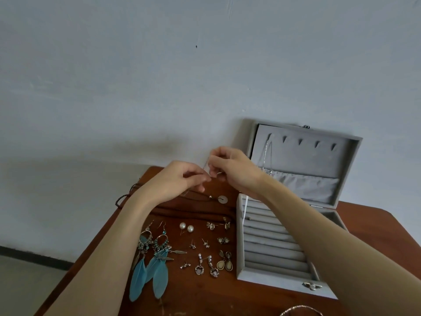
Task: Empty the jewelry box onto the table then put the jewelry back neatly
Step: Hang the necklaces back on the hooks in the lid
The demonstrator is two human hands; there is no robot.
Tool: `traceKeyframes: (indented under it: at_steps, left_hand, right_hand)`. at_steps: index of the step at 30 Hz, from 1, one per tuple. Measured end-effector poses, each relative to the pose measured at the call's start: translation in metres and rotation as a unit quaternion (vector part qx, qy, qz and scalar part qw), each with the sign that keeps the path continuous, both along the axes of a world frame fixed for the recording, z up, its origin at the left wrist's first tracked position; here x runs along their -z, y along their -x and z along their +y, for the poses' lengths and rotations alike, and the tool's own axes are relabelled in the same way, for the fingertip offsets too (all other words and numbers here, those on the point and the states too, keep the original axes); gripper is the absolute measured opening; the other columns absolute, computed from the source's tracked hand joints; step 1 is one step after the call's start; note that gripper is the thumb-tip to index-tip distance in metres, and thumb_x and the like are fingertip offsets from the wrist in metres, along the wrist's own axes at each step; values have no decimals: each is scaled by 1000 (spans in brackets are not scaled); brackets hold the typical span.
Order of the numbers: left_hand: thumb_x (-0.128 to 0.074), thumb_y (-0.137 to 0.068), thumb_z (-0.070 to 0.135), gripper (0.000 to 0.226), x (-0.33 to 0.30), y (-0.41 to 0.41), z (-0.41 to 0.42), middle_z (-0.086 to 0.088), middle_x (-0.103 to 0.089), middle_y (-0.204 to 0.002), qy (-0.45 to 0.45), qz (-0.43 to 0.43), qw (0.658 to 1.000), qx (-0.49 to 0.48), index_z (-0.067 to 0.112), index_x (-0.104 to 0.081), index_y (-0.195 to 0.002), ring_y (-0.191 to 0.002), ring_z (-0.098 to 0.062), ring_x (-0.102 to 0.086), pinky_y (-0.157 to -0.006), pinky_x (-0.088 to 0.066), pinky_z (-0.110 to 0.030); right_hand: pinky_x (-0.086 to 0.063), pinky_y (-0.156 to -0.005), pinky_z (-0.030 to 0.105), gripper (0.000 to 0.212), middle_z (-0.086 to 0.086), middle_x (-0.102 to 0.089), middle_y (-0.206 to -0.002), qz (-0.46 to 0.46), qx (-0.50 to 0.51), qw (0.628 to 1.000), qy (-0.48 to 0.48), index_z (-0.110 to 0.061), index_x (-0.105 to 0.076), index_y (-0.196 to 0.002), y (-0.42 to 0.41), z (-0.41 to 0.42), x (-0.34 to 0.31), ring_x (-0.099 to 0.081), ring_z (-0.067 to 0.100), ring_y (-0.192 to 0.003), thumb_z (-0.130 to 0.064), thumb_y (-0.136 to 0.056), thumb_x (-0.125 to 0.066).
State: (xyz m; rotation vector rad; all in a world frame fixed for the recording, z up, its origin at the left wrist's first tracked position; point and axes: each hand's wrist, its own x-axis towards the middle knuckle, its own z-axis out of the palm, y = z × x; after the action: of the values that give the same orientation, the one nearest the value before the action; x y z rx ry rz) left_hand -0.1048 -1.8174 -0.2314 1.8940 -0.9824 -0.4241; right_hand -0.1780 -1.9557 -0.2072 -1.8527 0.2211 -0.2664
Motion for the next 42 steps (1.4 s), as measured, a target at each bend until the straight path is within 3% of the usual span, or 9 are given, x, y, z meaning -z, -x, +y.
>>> traceKeyframes:
  at_steps: [4,11,18,24,29,33,35,38,42]
  left_hand:
    - [-55,-91,22,16,-12,5,5,10,-57,-54,12,5,1000,2,25,-70,-85,-53,-5,-53,-64,-45,-23]
    - [-60,-86,22,14,-38,22,8,10,-61,-64,67,-25,997,-13,30,-69,-80,-58,0,-50,-62,-42,-12]
    - [-64,-82,27,7,-57,59,-7,16,-69,-81,89,-91,992,3,30,-70,-79,-76,2,-61,-75,-45,-16]
    - [-62,-85,27,9,-68,77,-37,14,-66,-76,41,-162,986,-14,29,-68,-79,-72,3,-58,-69,-41,-12]
    - [-65,-84,29,12,-59,82,-76,14,-65,-74,39,-183,977,-98,20,-71,-79,-70,5,-55,-59,-39,-1]
    - [-67,-83,28,20,-56,85,-108,1,-67,-72,93,-191,959,-186,10,-70,-76,-66,-8,-60,-60,-46,-12]
    - [-64,-84,32,28,-56,83,-123,-6,-66,-68,105,-196,950,-219,7,-66,-71,-70,-23,-62,-66,-51,-31]
    - [-60,-86,37,36,-59,80,-143,-2,-54,-56,90,-198,946,-240,8,-58,-64,-64,-27,-55,-58,-43,-31]
    - [-58,-87,38,48,-60,77,-157,2,-38,-48,67,-192,942,-266,15,-39,-50,-52,-23,-39,-46,-27,-26]
  right_hand:
    - [-36,-50,19,21,4,-49,-64,-11,19,999,-37,-12,-51,-79,18,-14,-8,-44,13,-54,2,-92,-44]
    - [-38,-49,18,21,2,-47,-64,1,14,995,-101,-8,-60,-94,55,-32,6,-45,10,-52,0,-95,-40]
    - [-47,-66,25,42,-1,-49,-50,35,-103,979,-172,-8,-62,-90,94,-27,-10,-54,15,-56,-46,-80,-47]
    - [-29,-47,18,21,-8,-26,-47,-9,-86,978,-191,-7,-61,-80,111,-44,-21,-25,8,-43,-24,-89,-52]
    - [-27,-38,16,24,-10,-31,-39,-1,87,995,-41,-12,-65,-70,114,-73,-25,-25,7,-37,-23,-90,-58]
    - [-31,-44,11,20,-8,-46,-50,-19,193,966,171,-14,-68,-71,105,-89,-34,-39,3,-40,-25,-87,-62]
    - [-31,-45,11,27,-1,-47,-53,-32,236,949,205,-5,-65,-72,99,-95,-37,-39,8,-48,-25,-89,-59]
    - [-34,-55,26,41,25,-55,-63,-48,303,930,203,11,-64,-78,89,-102,-39,-41,18,-58,-27,-91,-54]
    - [-27,-48,29,51,7,-34,-44,-34,345,919,185,-8,-37,-45,79,-102,-40,-30,18,-47,-23,-91,-52]
